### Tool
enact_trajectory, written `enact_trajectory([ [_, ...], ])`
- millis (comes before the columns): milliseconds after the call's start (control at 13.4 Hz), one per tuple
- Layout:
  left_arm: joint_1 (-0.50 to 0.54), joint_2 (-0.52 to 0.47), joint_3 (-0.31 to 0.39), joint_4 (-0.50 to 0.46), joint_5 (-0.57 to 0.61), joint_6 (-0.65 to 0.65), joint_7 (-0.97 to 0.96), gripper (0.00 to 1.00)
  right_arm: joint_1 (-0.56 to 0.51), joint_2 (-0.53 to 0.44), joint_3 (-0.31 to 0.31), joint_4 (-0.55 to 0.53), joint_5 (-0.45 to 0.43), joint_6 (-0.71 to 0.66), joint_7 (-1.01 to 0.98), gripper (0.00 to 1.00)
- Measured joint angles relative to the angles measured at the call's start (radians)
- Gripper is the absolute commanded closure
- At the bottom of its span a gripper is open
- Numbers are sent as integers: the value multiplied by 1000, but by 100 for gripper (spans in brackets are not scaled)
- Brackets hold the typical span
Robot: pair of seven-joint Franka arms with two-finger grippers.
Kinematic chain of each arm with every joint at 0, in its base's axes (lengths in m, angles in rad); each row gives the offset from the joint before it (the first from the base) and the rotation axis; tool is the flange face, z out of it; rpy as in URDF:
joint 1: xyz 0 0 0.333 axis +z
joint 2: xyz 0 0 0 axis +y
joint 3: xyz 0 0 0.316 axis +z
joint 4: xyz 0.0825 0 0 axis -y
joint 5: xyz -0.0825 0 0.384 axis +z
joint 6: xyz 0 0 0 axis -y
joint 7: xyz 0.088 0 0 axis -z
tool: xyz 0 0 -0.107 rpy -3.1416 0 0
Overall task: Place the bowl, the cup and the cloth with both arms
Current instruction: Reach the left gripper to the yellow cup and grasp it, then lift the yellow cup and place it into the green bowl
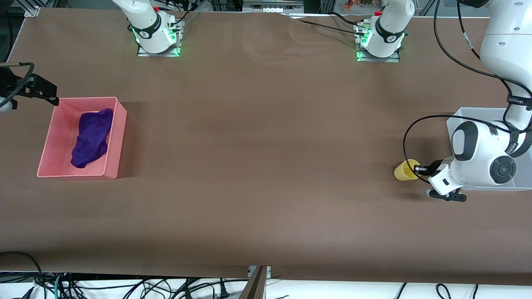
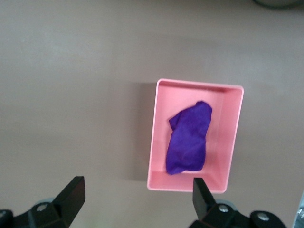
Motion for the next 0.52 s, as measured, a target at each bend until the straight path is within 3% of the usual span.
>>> enact_trajectory([
  [224, 6, -80, -1, 49, 0, -162, 0, 100, 1, 0, 6, -1, 3, -31, 40, 0],
  [524, 63, -202, 23, 200, 51, -479, 142, 100, 4, 5, 10, -2, 5, -37, 42, 0],
])
